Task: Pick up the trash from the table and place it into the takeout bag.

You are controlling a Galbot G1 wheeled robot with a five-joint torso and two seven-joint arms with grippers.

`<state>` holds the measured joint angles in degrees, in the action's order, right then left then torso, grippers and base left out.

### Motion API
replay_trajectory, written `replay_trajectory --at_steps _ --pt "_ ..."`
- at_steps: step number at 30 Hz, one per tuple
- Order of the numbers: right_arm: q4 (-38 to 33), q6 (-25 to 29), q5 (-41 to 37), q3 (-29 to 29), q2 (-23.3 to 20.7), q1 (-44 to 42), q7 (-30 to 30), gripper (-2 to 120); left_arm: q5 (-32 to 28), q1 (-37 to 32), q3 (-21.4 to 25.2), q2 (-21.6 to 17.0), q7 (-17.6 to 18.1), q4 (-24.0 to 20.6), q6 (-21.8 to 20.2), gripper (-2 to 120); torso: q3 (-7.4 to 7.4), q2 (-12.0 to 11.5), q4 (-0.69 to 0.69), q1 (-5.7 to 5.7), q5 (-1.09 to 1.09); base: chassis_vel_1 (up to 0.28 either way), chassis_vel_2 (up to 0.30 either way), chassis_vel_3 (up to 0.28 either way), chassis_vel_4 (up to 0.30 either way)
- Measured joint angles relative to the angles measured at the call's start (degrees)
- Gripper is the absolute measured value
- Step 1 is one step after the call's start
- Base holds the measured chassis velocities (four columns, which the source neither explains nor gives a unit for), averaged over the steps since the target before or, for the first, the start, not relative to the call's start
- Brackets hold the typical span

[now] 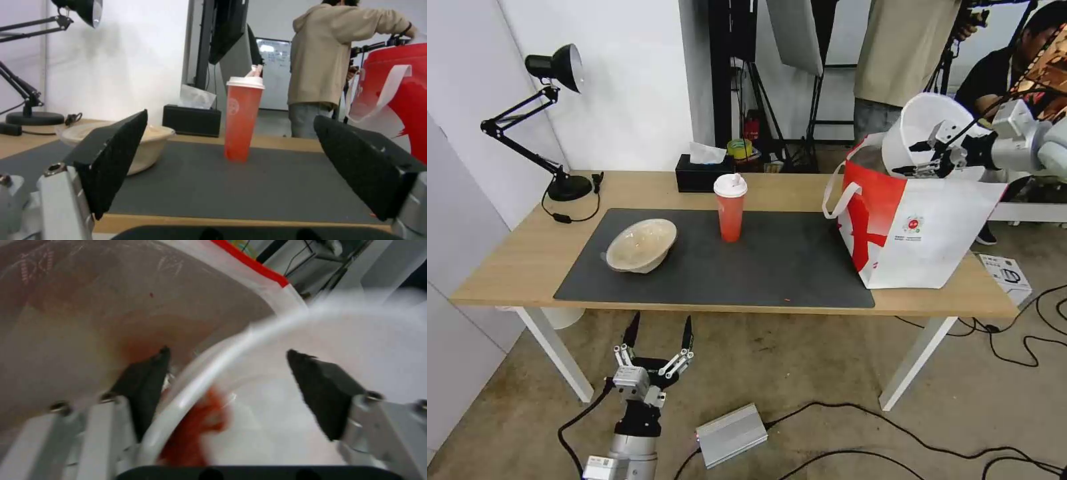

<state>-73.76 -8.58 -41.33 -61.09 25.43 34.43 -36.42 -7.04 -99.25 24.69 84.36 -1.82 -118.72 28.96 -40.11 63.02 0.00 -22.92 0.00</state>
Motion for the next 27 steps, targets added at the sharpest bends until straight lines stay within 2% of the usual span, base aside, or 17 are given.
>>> replay_trajectory --at_steps 4,7,27 --pt "-0.29 -0.13 -0.06 -0.12 -0.05 0.63 0.02 92 -0.01 0.04 -0.05 -0.01 -0.04 0.0 -0.03 100 0.0 0.0 0.0 0.0 0.0 0.0 0.0 0.0 0.0" --pt "-0.56 -0.24 -0.11 -0.21 -0.07 1.01 0.02 99 0.0 0.14 -0.11 -0.01 -0.08 0.06 -0.03 100 0.0 0.0 0.0 0.0 0.0 0.0 0.0 0.0 0.0" --pt "-1.08 -0.31 -2.04 -3.38 0.05 5.45 0.35 100 -0.02 0.45 -0.38 0.27 -0.15 0.22 -0.08 100 0.0 0.0 0.0 0.0 0.0 0.0 0.0 0.0 0.0"
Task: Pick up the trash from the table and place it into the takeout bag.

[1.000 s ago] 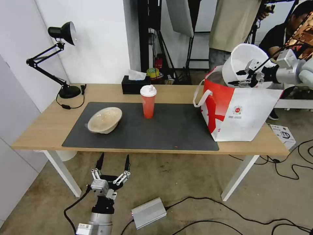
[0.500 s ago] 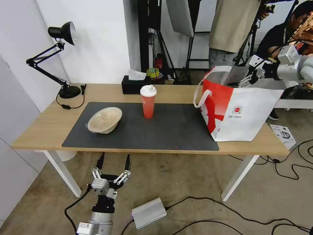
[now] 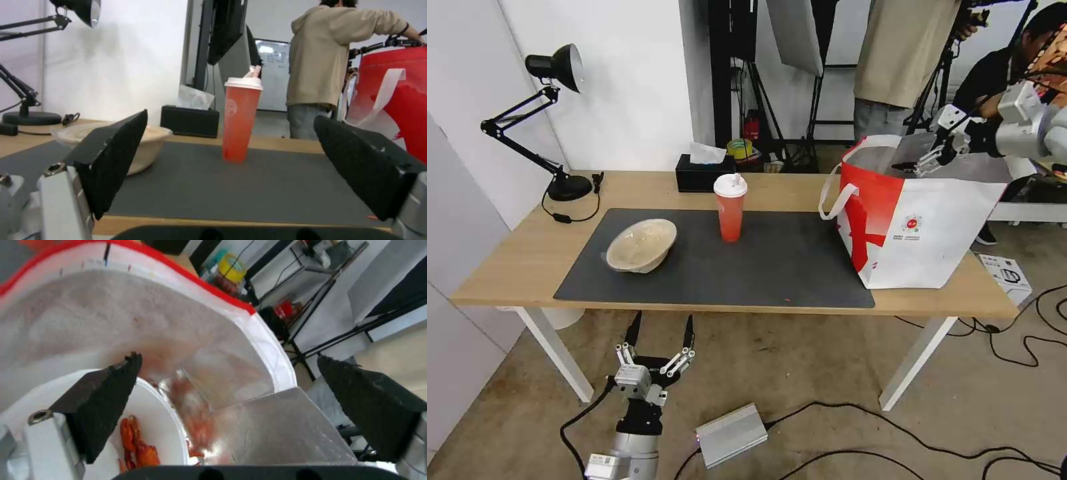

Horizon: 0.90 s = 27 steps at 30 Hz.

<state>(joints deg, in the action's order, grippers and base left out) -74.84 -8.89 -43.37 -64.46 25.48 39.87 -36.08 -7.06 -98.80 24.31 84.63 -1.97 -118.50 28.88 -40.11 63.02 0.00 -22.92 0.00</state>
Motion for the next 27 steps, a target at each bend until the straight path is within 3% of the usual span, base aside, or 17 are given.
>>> replay_trajectory --at_steps 19,24,27 --pt "-12.98 -3.39 -5.21 1.74 -5.09 1.65 4.73 100 0.03 -0.33 0.04 -0.43 -0.03 -0.44 -0.04 100 0.0 0.0 0.0 0.0 0.0 0.0 0.0 0.0 0.0" --pt "-18.78 -4.67 -7.5 8.36 -8.31 -2.82 8.06 100 -0.03 -0.1 -0.09 -0.32 -0.03 -0.39 -0.04 100 0.0 0.01 0.0 0.0 -0.01 0.0 0.0 0.0 0.0" --pt "-23.27 -5.89 -8.09 20.18 -10.84 -12.99 10.3 100 -0.04 0.23 -0.15 -0.32 -0.03 -0.21 -0.04 100 0.0 0.0 0.01 0.0 0.0 0.0 0.0 0.0 0.0"
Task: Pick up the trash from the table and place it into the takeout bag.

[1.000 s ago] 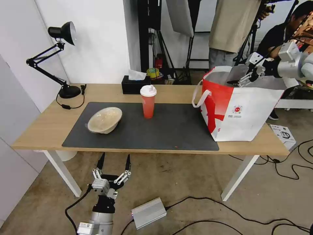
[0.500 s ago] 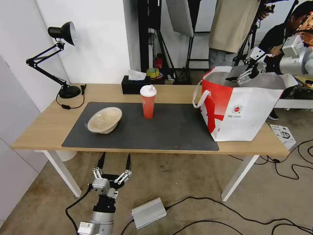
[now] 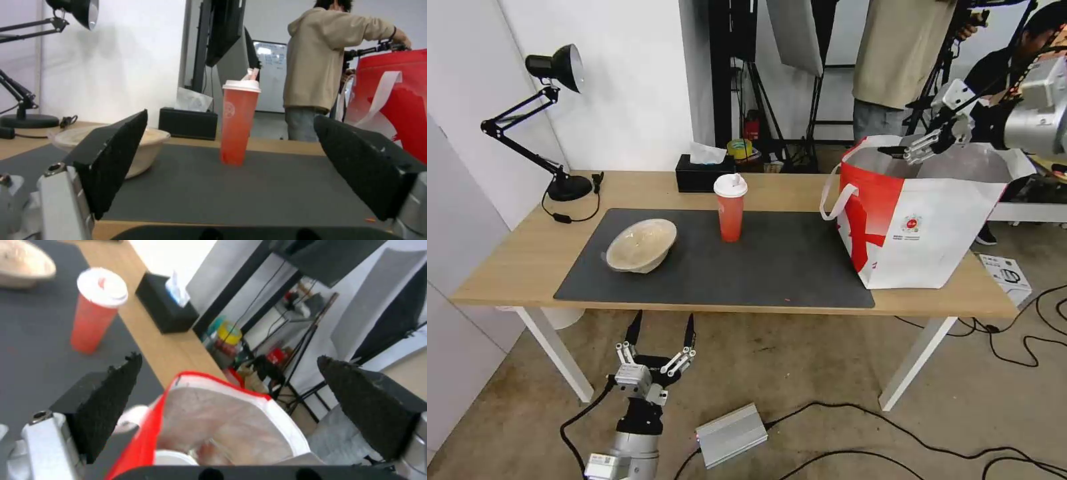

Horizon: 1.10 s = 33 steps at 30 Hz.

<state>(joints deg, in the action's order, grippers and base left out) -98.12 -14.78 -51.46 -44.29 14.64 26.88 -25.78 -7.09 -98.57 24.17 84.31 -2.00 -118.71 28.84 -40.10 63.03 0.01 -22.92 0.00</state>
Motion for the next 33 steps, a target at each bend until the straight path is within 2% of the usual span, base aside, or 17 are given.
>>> replay_trajectory --at_steps 1,2,4,6,7,11,14,15,16,17,19,24,25,29,30,33 --pt "-1.54 -0.12 -0.27 3.78 -0.94 -3.65 0.76 100 0.0 0.09 0.0 0.0 0.0 0.07 0.0 100 0.0 0.0 0.0 0.0 0.0 0.0 0.0 0.0 0.0" --pt "-1.54 -0.12 -0.27 3.78 -0.94 -3.65 0.76 100 0.0 0.09 0.0 0.0 0.0 0.07 0.0 100 0.0 0.0 0.0 0.0 0.0 0.0 0.0 0.0 0.0" --pt "-5.61 -0.23 -1.05 16.02 -3.85 -15.67 3.41 100 -0.01 0.15 0.02 -0.04 0.01 0.17 0.0 100 0.0 0.0 -0.01 0.0 0.01 0.0 0.0 0.0 0.0" --pt "-9.54 1.11 -2.61 22.16 -6.97 -23.63 6.55 100 -0.02 0.13 0.02 -0.11 0.01 0.19 0.0 100 0.0 0.0 -0.02 0.0 0.01 0.0 0.0 0.0 0.0" --pt "-9.54 1.11 -2.61 22.16 -6.97 -23.63 6.55 100 -0.02 0.13 0.02 -0.11 0.01 0.19 0.0 100 0.0 0.0 -0.02 0.0 0.01 0.0 0.0 0.0 0.0" --pt "-17.05 6.73 -5.1 33.05 -12.2 -38.59 14.18 100 -0.18 0.27 0.05 -0.04 0.03 0.25 0.0 100 0.01 0.01 -0.03 0.01 -0.02 0.0 0.0 0.0 0.0" --pt "-18.32 7.45 -5.32 34.36 -12.6 -40.93 15.72 100 -0.21 0.28 -0.01 0.06 0.03 0.3 0.02 100 0.01 0.01 -0.03 0.01 -0.02 0.0 0.0 0.0 0.0" --pt "-19.68 8.21 -5.47 35.33 -12.66 -43.06 18.18 100 -0.24 0.2 -0.01 0.29 0.09 0.38 0.14 100 0.01 0.0 -0.02 0.01 0.0 0.0 0.0 0.0 0.0" --pt "-22.48 8.61 -5.5 36.35 -10.53 -44.17 24.52 100 -0.24 -0.85 0.33 1.15 0.12 0.24 0.9 100 0.0 0.0 0.01 0.0 0.0 0.0 0.0 0.0 0.0" --pt "-24.15 8.6 -5.29 36.53 -8.92 -44.61 27.62 100 -0.23 -1.54 0.79 1.61 0.18 -0.18 1.34 100 0.0 0.0 0.0 0.0 -0.01 0.0 0.0 0.0 0.0" --pt "-25.12 8.56 -5.04 36.66 -7.44 -44.91 29.43 100 -0.21 -2.04 1.21 1.98 0.21 -0.55 1.63 100 0.01 0.01 -0.01 0.01 -0.01 0.0 0.0 0.0 0.0" --pt "-27.63 8.36 -2.12 38.69 0.82 -48.37 36.9 100 -0.04 -3.47 3.01 3.94 0.42 -1.83 2.52 100 -0.01 0.0 0.03 0.0 0.0 0.0 0.0 0.0 0.0" --pt "-27.63 8.36 -2.12 38.69 0.82 -48.37 36.9 100 -0.04 -3.47 3.01 3.94 0.42 -1.83 2.52 100 -0.01 0.0 0.03 0.0 0.0 0.0 0.0 0.0 0.0" --pt "-28.84 8.77 2.27 51.0 4.96 -61.58 38.11 100 0.49 -3.34 2.86 4.54 0.45 -1.99 2.49 100 0.0 0.0 -0.02 0.01 -0.01 0.0 0.0 0.0 0.0" --pt "-28.84 8.77 2.27 51.0 4.96 -61.58 38.11 100 0.49 -3.34 2.86 4.54 0.45 -1.99 2.49 100 0.0 0.0 -0.02 0.01 -0.01 0.0 0.0 0.0 0.0" --pt "-29.74 9.77 6.18 58.51 8.31 -73.12 37.5 100 0.91 -3.22 2.64 4.66 0.44 -1.94 2.28 100 -0.01 0.0 -0.02 0.0 0.0 0.0 0.0 0.0 0.0"
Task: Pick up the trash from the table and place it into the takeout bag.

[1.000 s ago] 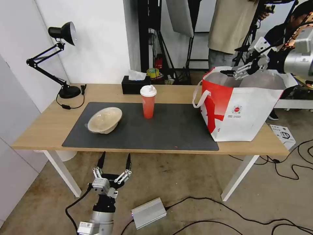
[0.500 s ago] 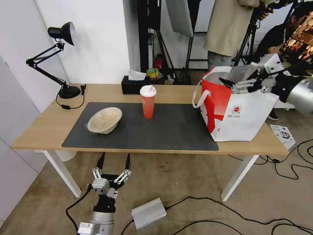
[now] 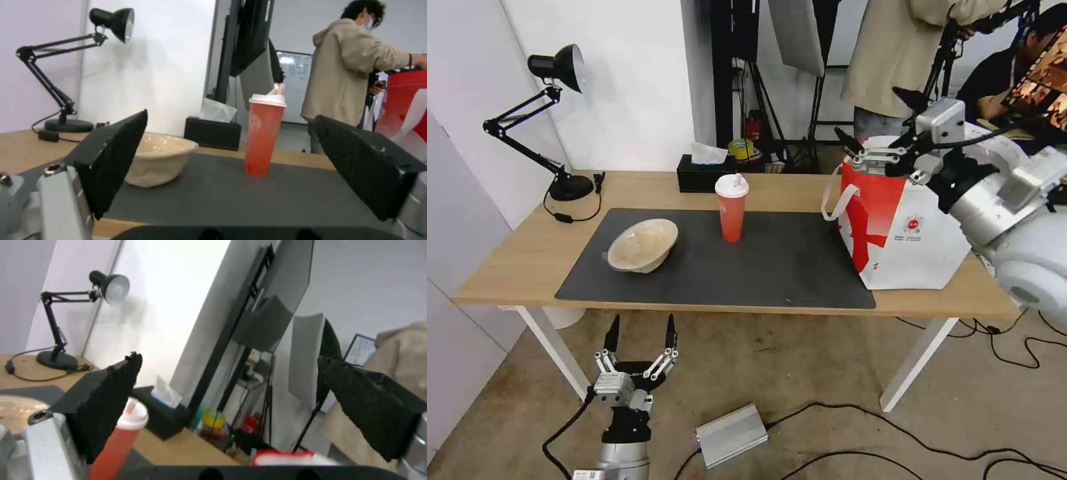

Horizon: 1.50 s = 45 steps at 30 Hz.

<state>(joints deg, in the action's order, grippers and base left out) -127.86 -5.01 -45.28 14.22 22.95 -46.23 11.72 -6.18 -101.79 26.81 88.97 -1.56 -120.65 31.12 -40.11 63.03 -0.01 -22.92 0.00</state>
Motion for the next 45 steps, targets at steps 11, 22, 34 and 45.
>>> replay_trajectory --at_steps 11,22,34,45 --pt "-1.78 4.35 13.54 14.77 13.41 -22.19 -4.22 100 0.14 0.38 0.52 0.53 0.01 0.02 -0.78 100 0.0 0.0 0.01 0.0 -0.01 0.0 0.0 0.0 0.0" --pt "-3.93 9.3 24.3 18.61 25.0 -34.44 -7.56 100 0.69 0.44 0.53 1.14 -0.01 -0.81 -0.88 100 0.01 0.0 0.02 0.0 -0.01 0.0 0.0 0.0 0.0" --pt "-5.52 14.47 32.17 20.03 36.98 -45.71 -9.98 100 0.7 -0.12 1.12 0.85 -0.01 -1.9 -0.87 100 0.01 0.0 0.0 0.0 -0.01 0.0 0.0 0.0 0.0" --pt "-5.1 17.1 38.21 17.67 43.99 -49.63 -11.28 100 0.16 -0.12 1.81 0.43 0.04 -2.58 -0.76 100 0.01 0.0 0.01 0.0 -0.01 0.0 0.0 0.0 0.0"
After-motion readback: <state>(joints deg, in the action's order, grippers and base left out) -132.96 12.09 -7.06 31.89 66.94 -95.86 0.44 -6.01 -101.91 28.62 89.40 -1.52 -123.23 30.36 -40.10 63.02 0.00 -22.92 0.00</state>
